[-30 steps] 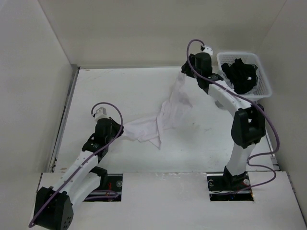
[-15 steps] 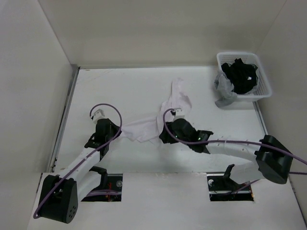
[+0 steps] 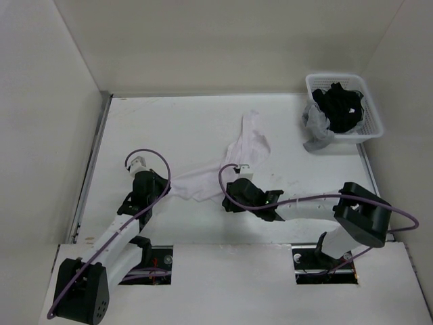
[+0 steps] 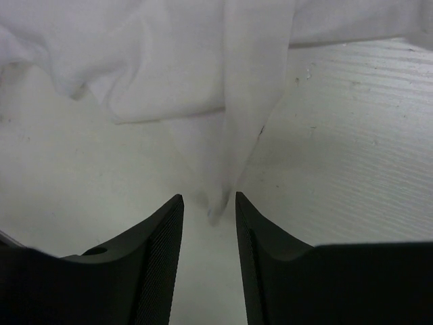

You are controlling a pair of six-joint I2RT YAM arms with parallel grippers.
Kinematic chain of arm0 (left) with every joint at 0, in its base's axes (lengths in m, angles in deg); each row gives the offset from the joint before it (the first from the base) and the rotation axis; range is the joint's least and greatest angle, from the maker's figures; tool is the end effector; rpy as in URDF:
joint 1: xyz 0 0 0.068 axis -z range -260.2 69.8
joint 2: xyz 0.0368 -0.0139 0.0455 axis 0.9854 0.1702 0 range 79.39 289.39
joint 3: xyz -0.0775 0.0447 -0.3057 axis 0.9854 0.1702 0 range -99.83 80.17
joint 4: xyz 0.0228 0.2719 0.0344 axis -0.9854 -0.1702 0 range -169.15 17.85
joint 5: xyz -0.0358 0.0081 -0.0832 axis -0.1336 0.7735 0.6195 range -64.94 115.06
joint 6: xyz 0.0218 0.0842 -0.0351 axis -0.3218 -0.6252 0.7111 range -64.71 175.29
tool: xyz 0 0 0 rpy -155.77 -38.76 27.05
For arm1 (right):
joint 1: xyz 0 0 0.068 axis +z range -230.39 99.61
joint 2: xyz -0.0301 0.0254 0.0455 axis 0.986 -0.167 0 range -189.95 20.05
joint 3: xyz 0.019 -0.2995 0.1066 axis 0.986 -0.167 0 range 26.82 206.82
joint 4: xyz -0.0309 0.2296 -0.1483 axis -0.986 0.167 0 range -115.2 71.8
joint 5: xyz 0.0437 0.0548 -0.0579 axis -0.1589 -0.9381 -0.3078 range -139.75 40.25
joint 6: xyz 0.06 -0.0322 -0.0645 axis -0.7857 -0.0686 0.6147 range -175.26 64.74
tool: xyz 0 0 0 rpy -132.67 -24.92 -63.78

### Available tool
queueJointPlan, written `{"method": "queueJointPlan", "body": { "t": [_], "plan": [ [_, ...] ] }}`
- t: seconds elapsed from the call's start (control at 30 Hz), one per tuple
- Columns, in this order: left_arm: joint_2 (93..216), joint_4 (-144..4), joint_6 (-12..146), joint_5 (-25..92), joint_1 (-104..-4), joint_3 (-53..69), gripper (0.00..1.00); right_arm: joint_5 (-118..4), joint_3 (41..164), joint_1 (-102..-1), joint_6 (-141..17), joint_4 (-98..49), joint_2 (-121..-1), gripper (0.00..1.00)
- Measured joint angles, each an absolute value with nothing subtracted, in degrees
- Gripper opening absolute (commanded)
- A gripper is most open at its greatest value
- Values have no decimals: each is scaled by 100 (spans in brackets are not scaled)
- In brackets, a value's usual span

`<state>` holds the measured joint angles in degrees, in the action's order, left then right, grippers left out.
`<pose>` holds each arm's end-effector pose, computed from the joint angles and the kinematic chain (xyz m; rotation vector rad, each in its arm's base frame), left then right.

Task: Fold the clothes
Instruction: Flatten the tank top out

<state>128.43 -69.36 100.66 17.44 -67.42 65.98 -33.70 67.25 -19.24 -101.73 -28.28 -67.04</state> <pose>0.1947 -0.0327 0.1655 -0.6817 2.0488 -0.4550 0.1837 0.2852 0.1695 -0.1609 2.3746 0.6242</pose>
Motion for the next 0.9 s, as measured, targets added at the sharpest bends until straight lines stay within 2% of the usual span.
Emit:
{"method": "queueJointPlan", "body": {
  "t": [0.07, 0.2, 0.33, 0.43, 0.6, 0.73, 0.77, 0.9],
  "plan": [
    [12832, -6945, 10066, 1755, -6742, 6598, 5, -3365, 6725, -1959, -10243, -2832, -6772, 36],
    [12832, -6943, 10066, 1759, -6736, 6598, 5, -3363, 6722, -1994, -10331, -2858, -6866, 16],
    [12832, -6943, 10066, 1781, -6692, 6598, 6, -3346, 6705, -2016, -10381, -2873, -6873, 3],
    [12849, -6932, 10063, 1803, -6570, 6598, 7, -3265, 6419, -2132, -10394, -2897, -6540, 2],
    [13136, -6845, 10009, 1812, -5980, 6598, 10, -3059, 5553, -2958, -10394, -2556, -4687, 3],
    [13374, -6851, 9958, 1794, -5674, 6598, 24, -3033, 5131, -3716, -10394, -2327, -3461, 3],
    [13422, -6856, 9952, 1785, -5628, 6598, 27, -3044, 5074, -3850, -10396, -2257, -3319, 3],
    [13455, -7015, 9950, 1676, -5501, 6596, 26, -3147, 4906, -4234, -10388, -2078, -3150, 4]
  ]
}}
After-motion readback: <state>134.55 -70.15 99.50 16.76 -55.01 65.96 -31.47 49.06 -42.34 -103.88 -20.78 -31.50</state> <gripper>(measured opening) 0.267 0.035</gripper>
